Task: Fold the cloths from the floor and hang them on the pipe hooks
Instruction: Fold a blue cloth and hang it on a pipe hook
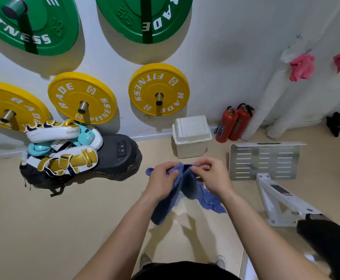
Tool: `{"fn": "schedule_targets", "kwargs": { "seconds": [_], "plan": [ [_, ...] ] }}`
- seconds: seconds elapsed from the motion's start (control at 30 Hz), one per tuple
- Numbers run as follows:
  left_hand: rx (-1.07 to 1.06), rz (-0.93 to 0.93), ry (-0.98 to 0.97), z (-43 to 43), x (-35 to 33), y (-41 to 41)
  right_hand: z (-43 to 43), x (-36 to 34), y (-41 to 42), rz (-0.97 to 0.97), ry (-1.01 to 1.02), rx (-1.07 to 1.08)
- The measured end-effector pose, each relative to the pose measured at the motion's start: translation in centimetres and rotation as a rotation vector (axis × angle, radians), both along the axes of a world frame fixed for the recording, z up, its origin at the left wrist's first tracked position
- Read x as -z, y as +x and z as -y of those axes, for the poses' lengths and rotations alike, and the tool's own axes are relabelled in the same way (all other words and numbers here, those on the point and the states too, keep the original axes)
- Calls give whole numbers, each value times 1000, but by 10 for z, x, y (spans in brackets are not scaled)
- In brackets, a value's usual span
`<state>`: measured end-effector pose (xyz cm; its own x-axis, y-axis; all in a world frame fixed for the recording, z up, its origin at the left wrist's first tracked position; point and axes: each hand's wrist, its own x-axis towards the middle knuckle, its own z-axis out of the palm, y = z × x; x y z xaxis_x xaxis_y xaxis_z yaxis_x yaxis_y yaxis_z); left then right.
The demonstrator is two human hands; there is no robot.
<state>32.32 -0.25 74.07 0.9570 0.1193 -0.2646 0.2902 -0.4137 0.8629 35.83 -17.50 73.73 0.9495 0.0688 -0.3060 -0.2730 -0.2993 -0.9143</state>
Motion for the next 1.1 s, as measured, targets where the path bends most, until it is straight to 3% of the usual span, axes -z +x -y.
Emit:
{"fn": "schedule_targets", "kwargs": {
  "seconds": [0.17, 0.47, 0.67, 1.1],
  "plan": [
    [-147, -27, -73, 7, 1, -10, -16, 7, -16, 10, 124, -8],
    [-116, -112, -172, 8, -7, -11, -2, 4, -15, 51, 77, -82],
    [-40, -45, -123, 10, -9, -10, 4, -5, -13, 47, 124, -128],
    [-156, 48, -91, 15, -17, -10, 5, -20, -10, 61, 115, -239]
  ]
}}
